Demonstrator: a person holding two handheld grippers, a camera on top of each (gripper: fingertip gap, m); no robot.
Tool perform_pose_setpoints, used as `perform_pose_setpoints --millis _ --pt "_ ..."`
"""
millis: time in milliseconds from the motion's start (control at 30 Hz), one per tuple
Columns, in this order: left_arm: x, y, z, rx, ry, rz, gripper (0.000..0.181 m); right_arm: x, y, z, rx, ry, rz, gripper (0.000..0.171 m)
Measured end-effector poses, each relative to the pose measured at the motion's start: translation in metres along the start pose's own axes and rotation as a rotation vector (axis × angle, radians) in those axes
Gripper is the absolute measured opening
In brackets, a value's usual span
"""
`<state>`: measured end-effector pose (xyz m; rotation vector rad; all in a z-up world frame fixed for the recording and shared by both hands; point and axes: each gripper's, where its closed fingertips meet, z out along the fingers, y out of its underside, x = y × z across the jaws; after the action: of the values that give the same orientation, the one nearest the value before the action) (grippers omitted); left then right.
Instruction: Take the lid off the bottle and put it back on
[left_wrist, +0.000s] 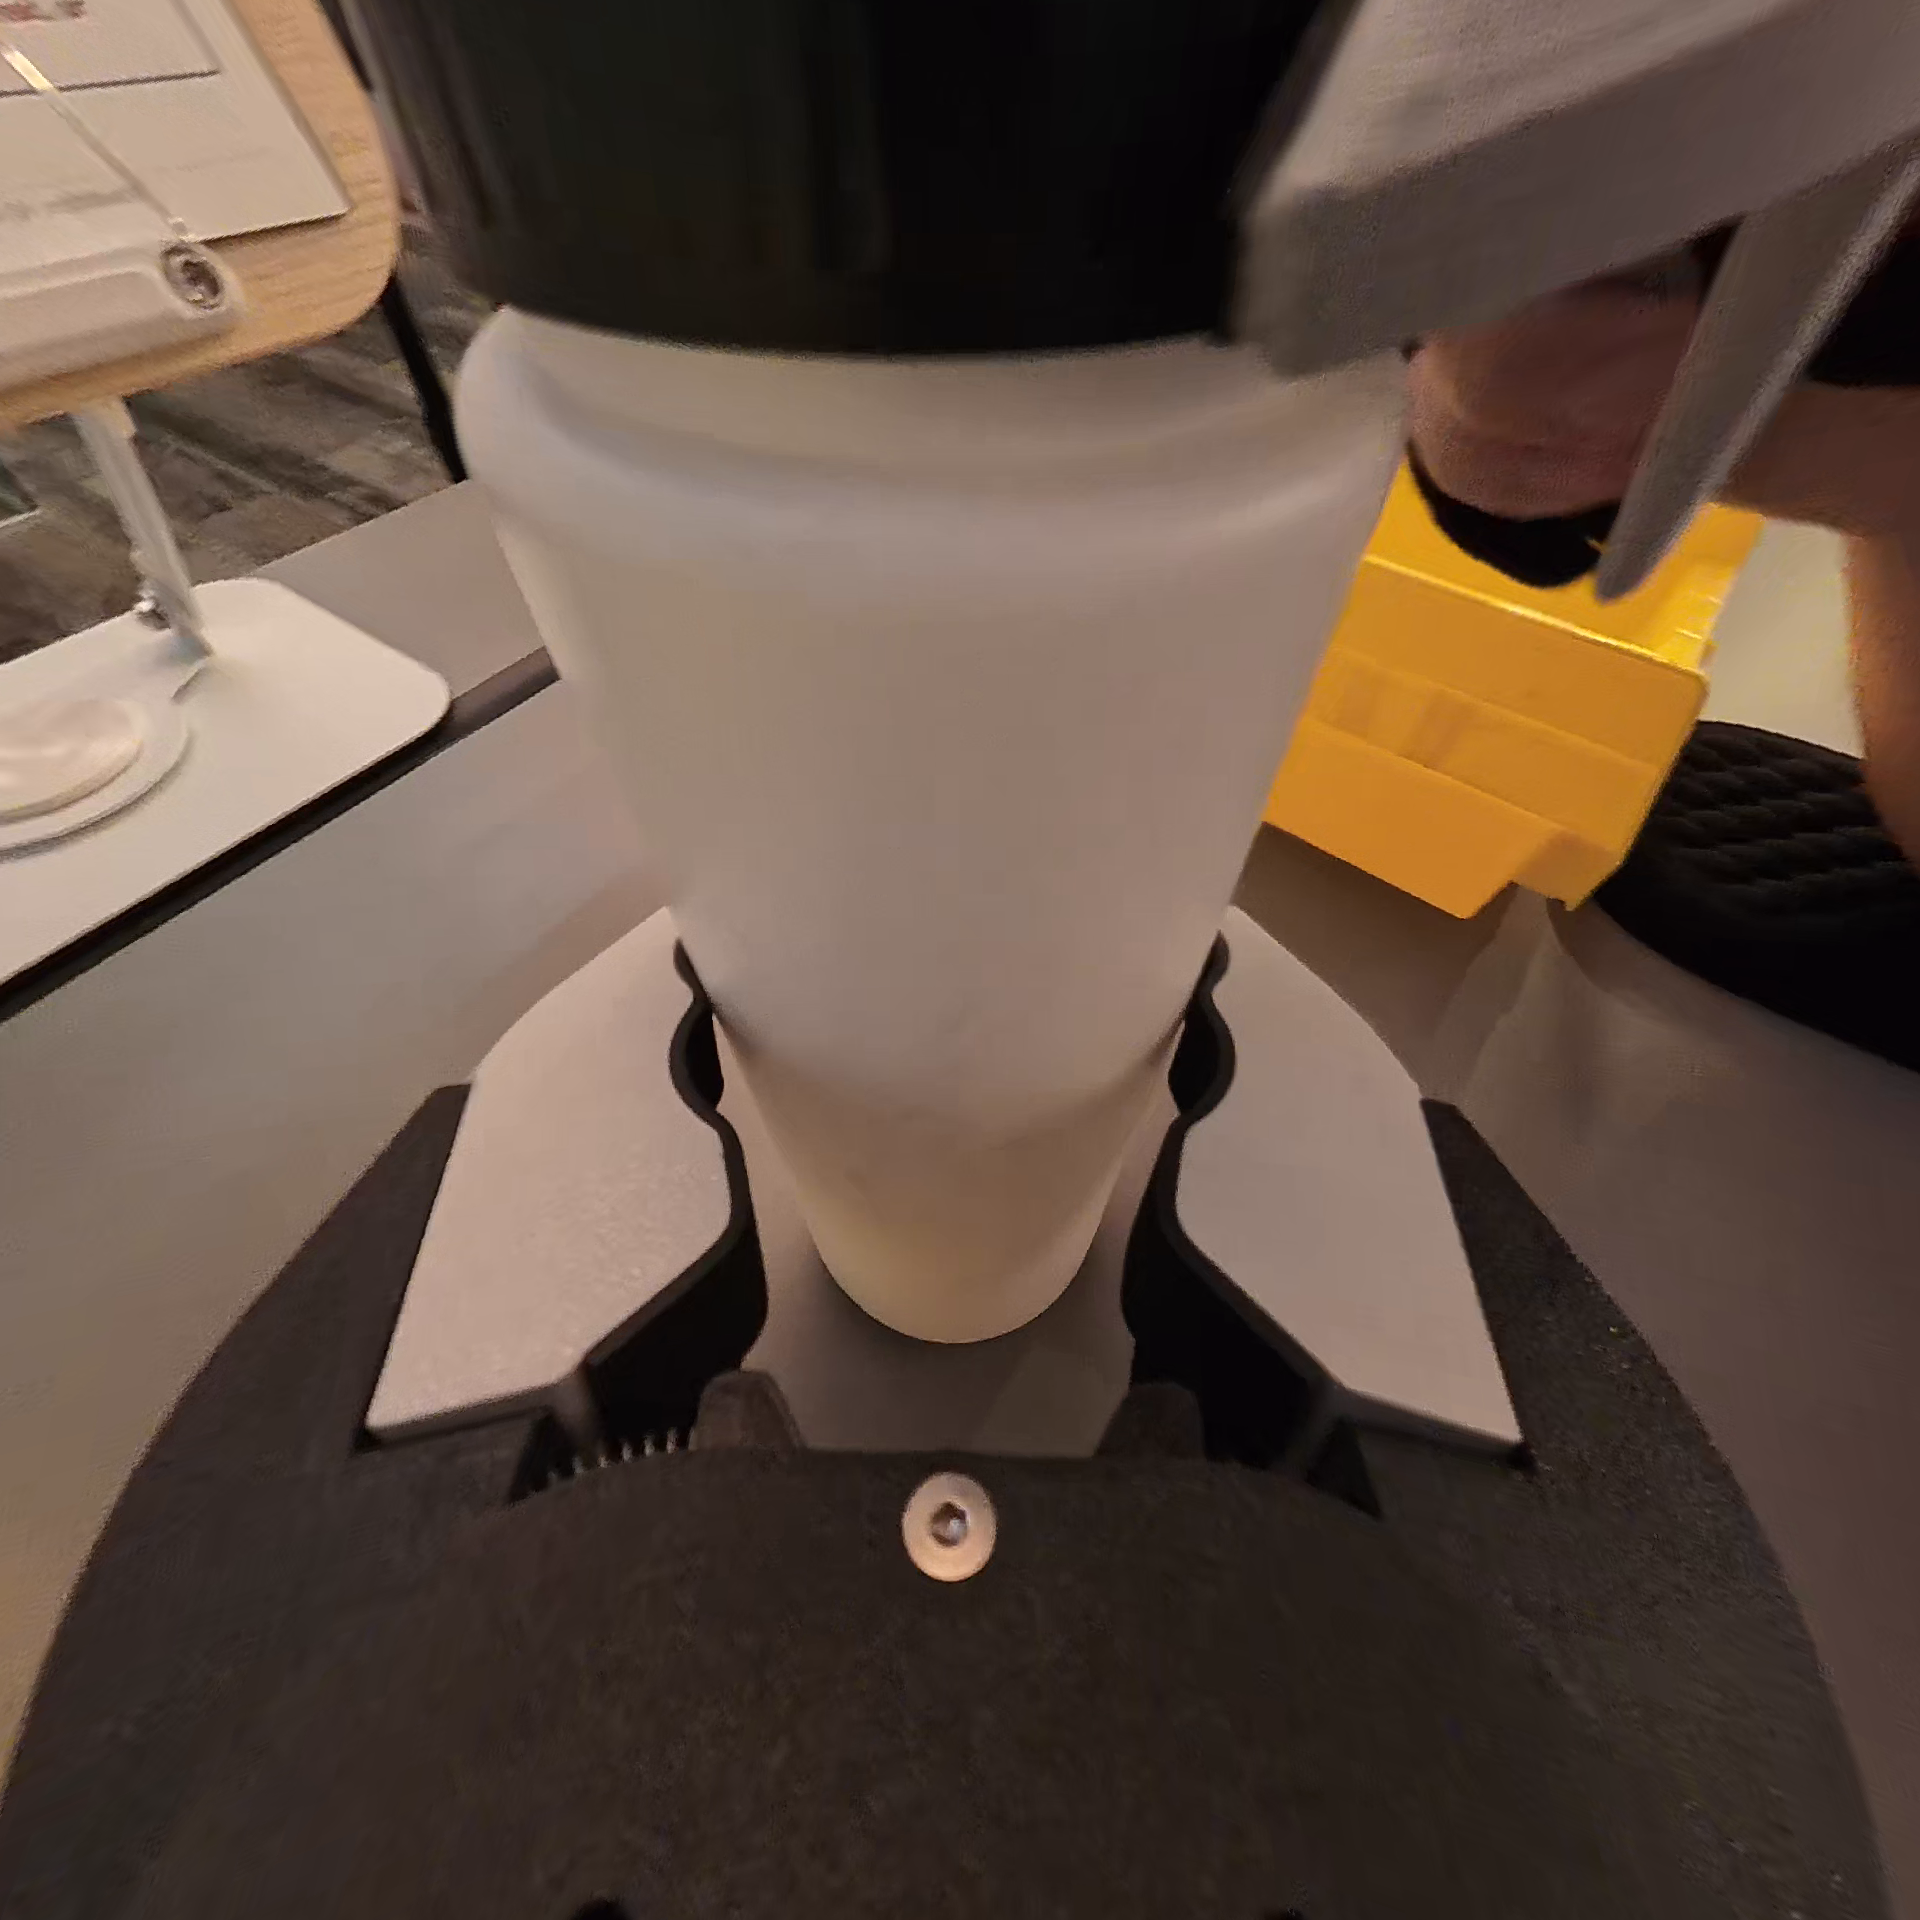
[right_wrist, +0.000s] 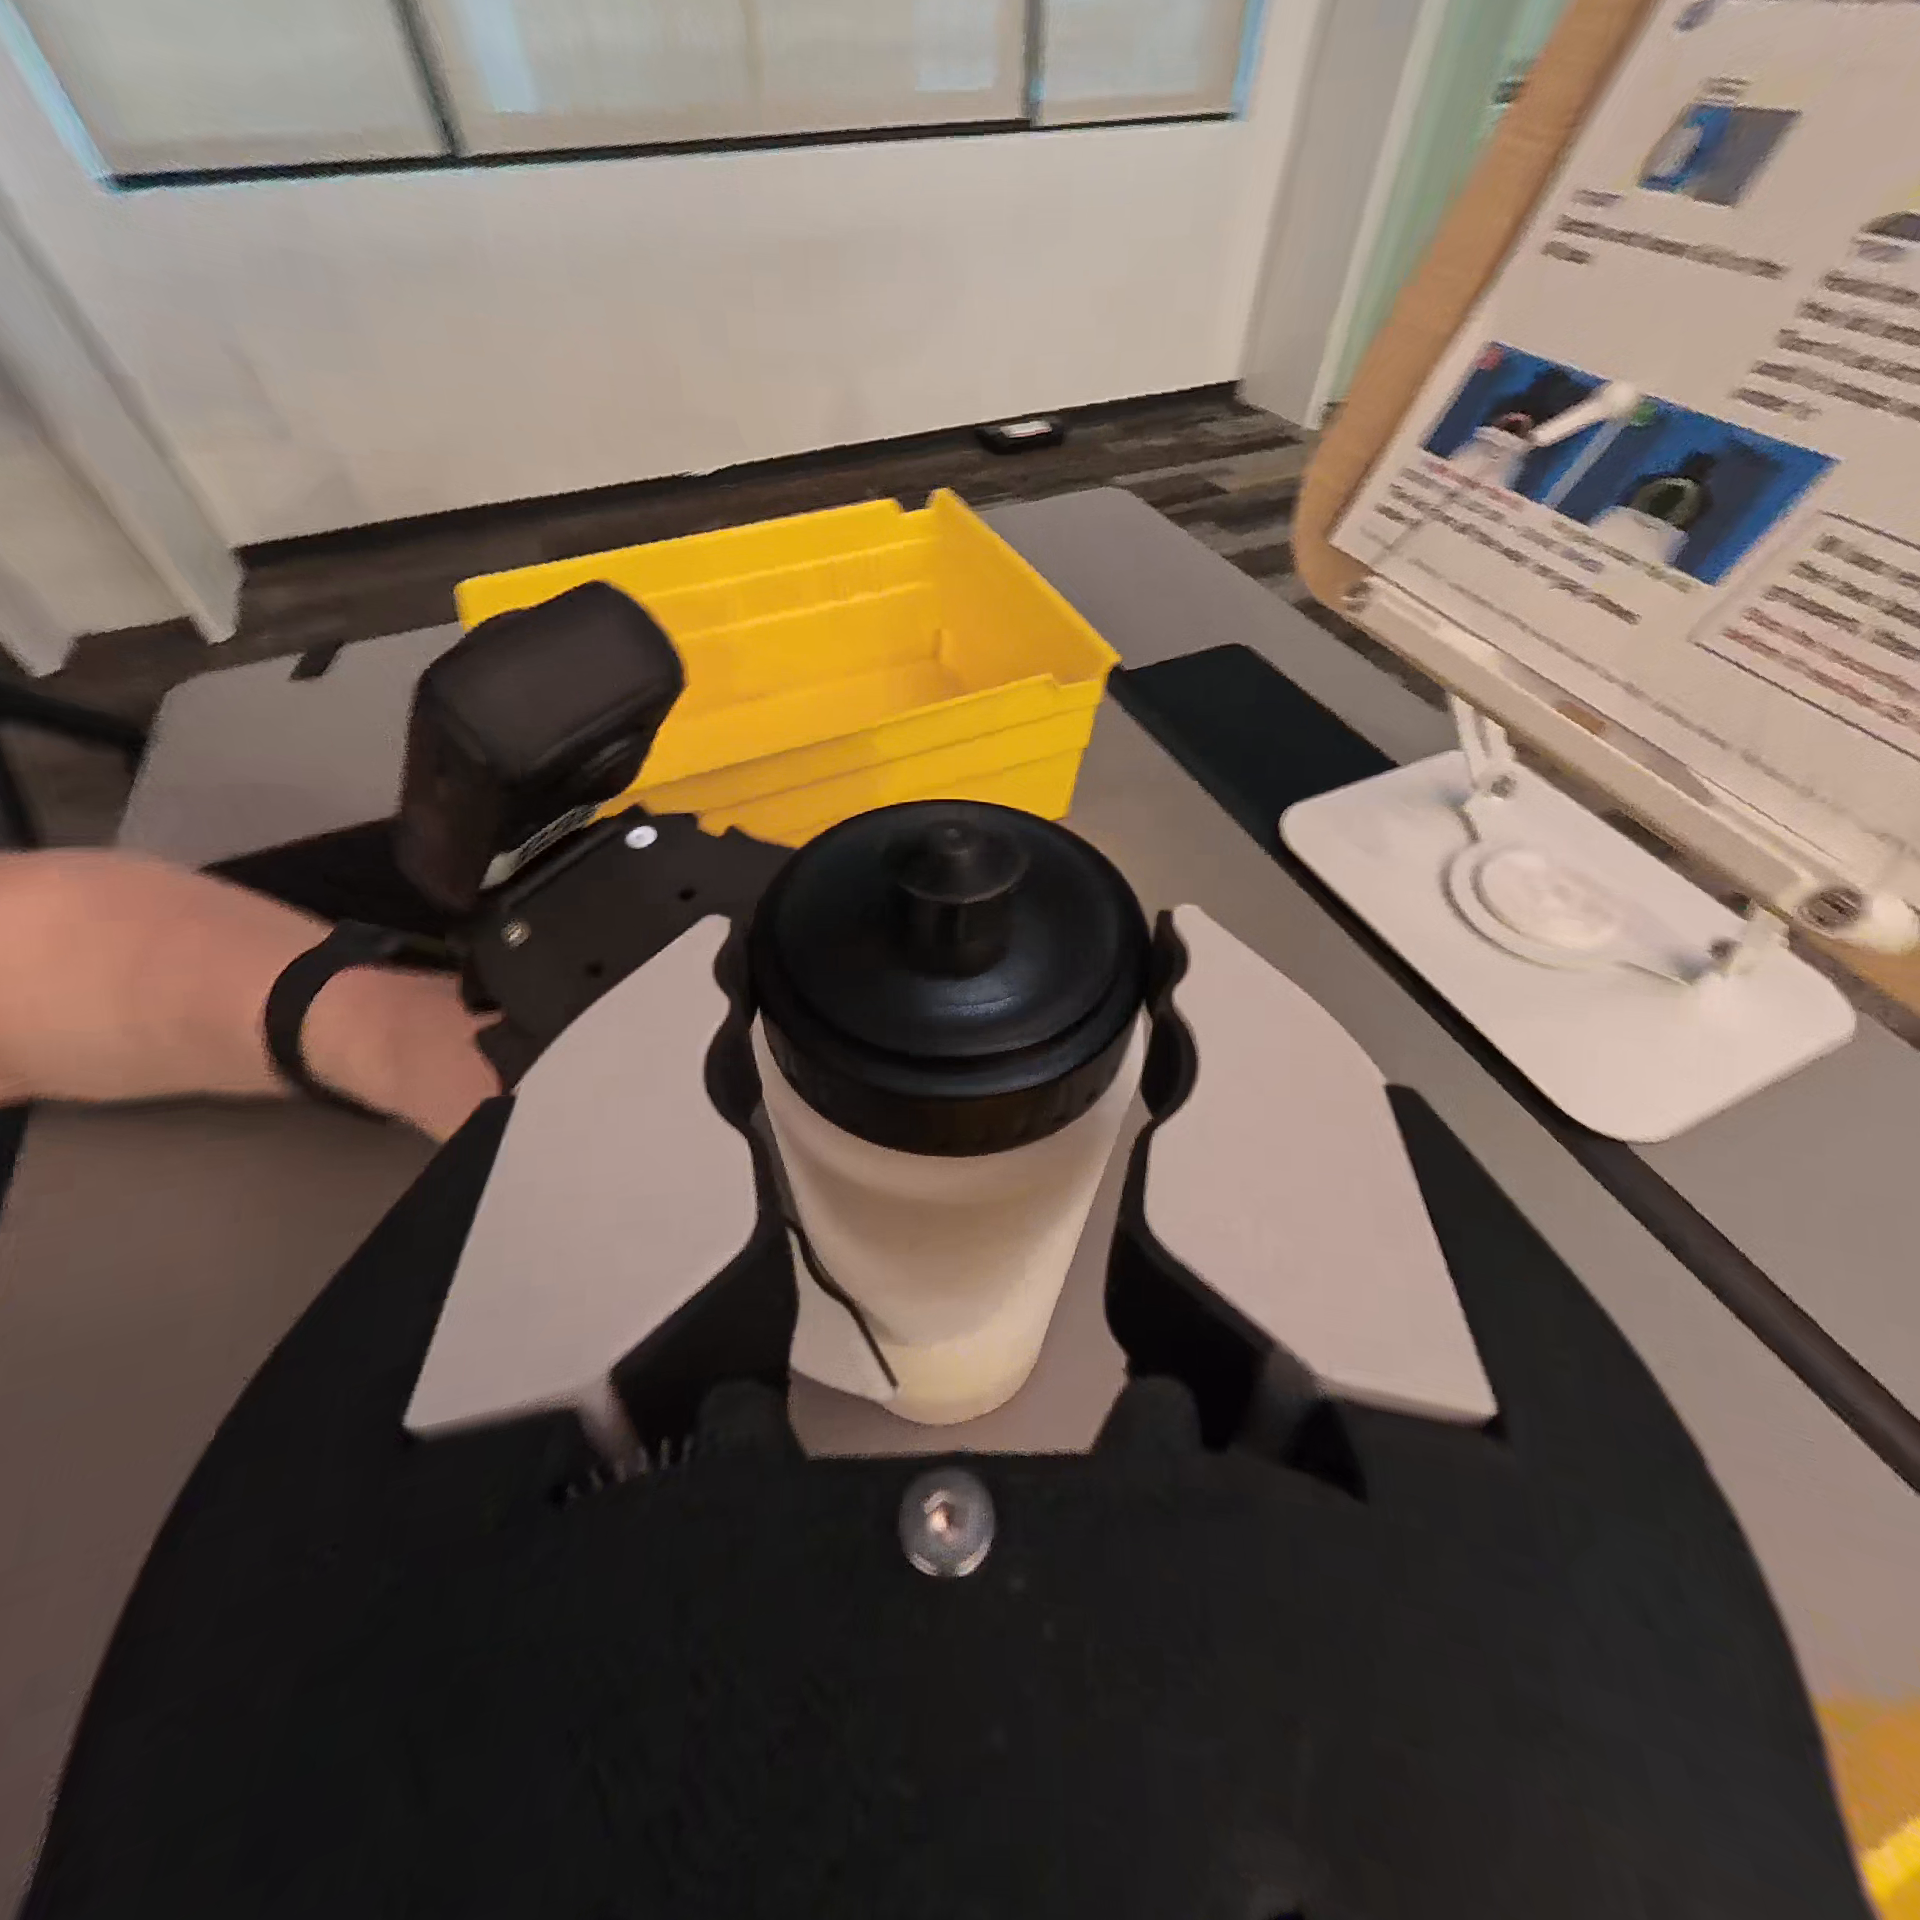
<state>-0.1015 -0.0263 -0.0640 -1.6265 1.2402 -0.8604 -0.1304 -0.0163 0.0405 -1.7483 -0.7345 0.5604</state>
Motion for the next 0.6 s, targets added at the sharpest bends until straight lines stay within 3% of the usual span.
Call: perform_pose_setpoints --millis 100,200,467,600 --pt "-0.007 0.002 -0.003 -0.018 -0.089 -0.009 0.086 0.002 -0.001 0.005 0.021 0.183 0.005 0.074" --pt "-0.009 0.002 -0.004 -0.022 -0.098 -0.009 0.086 0.000 -0.003 0.006 0.037 0.229 -0.028 0.074" --pt "0.001 0.001 0.000 -0.002 0.034 0.023 0.086 0.001 -0.005 -0.008 0.047 -0.120 -0.001 0.083" --pt "0.010 0.001 0.001 -0.005 0.073 0.054 0.087 -0.011 0.003 -0.006 0.018 -0.227 -0.035 0.075"
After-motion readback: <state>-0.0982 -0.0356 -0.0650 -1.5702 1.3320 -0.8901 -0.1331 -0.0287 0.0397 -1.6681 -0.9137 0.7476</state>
